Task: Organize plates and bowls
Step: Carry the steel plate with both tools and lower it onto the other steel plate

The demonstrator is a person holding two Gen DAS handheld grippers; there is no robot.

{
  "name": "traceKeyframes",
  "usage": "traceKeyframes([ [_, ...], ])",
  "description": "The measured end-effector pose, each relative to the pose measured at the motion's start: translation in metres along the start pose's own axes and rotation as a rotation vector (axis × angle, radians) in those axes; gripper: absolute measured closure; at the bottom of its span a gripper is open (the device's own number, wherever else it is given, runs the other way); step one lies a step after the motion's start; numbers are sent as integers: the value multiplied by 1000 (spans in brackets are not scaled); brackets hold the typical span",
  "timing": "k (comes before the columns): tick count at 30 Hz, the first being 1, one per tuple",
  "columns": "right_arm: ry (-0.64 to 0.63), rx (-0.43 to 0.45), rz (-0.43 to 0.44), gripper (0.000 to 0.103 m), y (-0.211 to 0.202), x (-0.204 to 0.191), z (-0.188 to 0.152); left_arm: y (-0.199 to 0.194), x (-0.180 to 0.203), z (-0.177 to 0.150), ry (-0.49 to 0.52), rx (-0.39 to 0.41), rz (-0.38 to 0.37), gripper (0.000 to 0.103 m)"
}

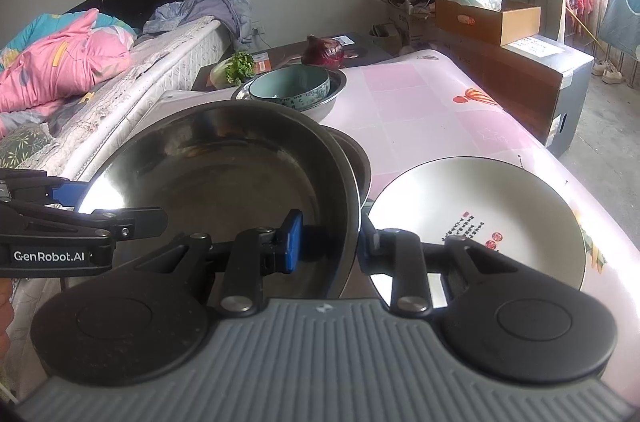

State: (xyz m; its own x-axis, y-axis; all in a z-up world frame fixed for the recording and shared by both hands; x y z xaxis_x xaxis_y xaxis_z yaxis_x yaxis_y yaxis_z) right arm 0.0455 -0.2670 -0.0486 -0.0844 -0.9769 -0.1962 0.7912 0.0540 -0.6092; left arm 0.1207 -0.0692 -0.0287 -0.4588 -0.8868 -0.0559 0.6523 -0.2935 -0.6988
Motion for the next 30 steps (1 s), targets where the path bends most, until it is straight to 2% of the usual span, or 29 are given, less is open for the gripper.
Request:
traceKeyframes([
  [13, 22, -73, -18, 76, 54, 12, 19, 43, -16, 9, -56, -101, -59, 39],
  [25, 42, -96, -23, 75, 79, 18, 28, 52, -21, 19, -65, -98, -74, 39],
  [28, 42, -96, -27, 71, 83, 19, 31, 51, -23, 20, -70, -95, -73, 38],
  [30, 46, -95, -31, 64, 85, 19, 32, 49, -24, 20, -73, -93, -70, 38],
])
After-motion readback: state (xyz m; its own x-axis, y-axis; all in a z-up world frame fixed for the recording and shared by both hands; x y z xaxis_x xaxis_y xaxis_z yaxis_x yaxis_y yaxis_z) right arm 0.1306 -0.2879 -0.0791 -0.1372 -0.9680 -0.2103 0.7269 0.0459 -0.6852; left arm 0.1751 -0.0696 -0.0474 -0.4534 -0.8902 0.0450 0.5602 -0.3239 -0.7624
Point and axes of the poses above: each gripper's, at about its wrist camera, not at the fingertips, and y roughly the way its jaws point, x to its right, z to its top, the point moved 2 cm from there along y, roughly the way its jaws point, and after that the axes turned 4 degrees about y, right-handed, at the moved point
